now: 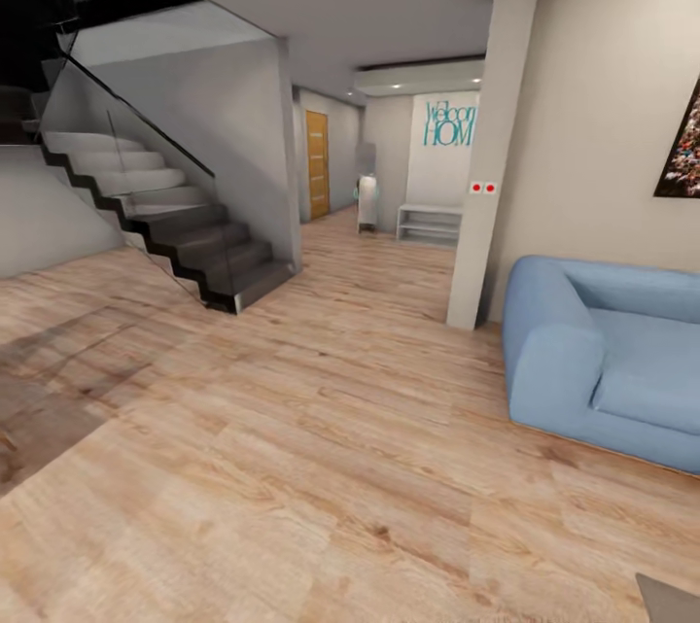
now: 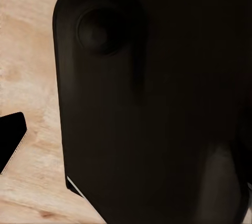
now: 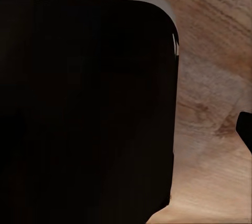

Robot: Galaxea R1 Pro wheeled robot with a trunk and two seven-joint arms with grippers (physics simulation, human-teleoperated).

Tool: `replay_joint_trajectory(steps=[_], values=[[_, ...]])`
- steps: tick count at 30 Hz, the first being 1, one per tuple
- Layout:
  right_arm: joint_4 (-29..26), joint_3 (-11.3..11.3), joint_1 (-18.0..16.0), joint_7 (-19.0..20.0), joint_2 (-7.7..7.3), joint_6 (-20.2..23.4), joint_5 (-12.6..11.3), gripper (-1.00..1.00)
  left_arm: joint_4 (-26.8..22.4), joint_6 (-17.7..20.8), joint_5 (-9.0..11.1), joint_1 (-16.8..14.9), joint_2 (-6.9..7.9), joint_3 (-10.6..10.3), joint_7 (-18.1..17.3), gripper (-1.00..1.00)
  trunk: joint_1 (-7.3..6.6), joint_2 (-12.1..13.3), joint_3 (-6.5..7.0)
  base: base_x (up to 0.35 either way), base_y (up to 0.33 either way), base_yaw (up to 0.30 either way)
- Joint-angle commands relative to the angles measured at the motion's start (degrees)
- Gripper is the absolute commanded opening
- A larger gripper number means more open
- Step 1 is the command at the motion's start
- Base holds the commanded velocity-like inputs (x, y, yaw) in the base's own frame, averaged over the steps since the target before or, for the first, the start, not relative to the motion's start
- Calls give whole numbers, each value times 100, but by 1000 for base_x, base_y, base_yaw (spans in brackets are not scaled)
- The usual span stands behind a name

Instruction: Turn on the radio receiver that's on the table in the living room.

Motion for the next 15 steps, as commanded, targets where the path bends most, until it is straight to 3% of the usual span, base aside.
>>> replay_joint_trajectory(steps=[1,15], values=[[0,-2,0,0,0,0,1,100,0,0,0,0,-1,0,0,100,0,0,0,0,0,-286],[0,7,0,-2,0,1,4,100,0,0,1,0,5,1,0,100,0,0,0,0,0,-286]])
